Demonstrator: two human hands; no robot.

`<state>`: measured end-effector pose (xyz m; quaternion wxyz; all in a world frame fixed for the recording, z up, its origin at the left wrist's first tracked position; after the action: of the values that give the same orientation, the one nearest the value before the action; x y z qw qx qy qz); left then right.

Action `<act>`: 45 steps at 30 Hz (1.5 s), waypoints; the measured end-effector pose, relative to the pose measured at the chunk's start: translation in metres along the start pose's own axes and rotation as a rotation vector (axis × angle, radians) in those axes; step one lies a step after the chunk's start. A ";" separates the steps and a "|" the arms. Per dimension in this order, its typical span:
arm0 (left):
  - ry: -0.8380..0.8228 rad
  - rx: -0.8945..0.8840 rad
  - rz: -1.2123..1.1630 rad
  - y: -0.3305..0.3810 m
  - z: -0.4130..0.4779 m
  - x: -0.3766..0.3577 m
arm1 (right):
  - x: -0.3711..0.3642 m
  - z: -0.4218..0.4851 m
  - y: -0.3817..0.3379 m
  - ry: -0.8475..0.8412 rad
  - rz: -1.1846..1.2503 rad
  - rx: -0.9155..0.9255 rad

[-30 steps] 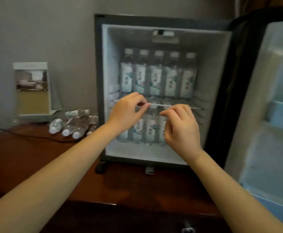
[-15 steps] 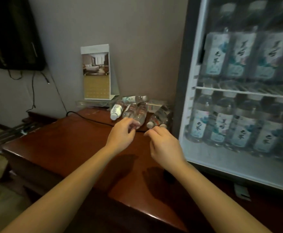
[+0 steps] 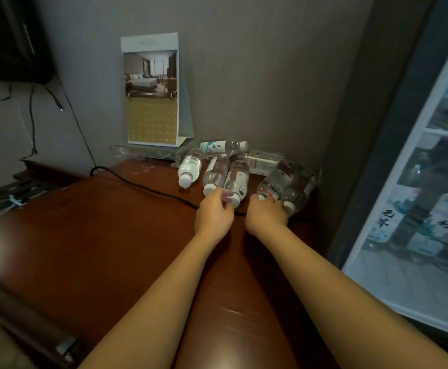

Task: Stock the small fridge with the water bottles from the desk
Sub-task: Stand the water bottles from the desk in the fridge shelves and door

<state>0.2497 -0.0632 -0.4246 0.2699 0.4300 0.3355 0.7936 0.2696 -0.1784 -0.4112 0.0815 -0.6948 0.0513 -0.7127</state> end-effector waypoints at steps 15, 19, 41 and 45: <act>0.059 -0.148 0.074 0.016 -0.005 0.020 | 0.009 0.006 -0.010 0.333 0.239 -0.050; 0.024 -0.156 0.119 0.016 -0.006 0.017 | 0.055 -0.002 -0.031 0.583 0.222 0.101; -0.089 -0.139 0.158 0.010 -0.010 0.013 | 0.023 0.002 0.001 0.358 0.211 -0.032; -0.155 -0.211 0.095 0.014 -0.010 0.005 | 0.057 -0.013 -0.002 0.447 0.310 0.026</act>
<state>0.2363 -0.0711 -0.4159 0.3007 0.4746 0.2077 0.8008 0.2553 -0.1880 -0.3556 0.1852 -0.5030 0.1648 -0.8280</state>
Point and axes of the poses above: each hand's wrist, its own z-axis towards the middle knuckle, its own x-axis out of the back of the hand, y = z × x, the point moved 5 cm from there along z, towards the middle knuckle, and after that the axes turned 4 degrees about z, right-handed, at the moved point
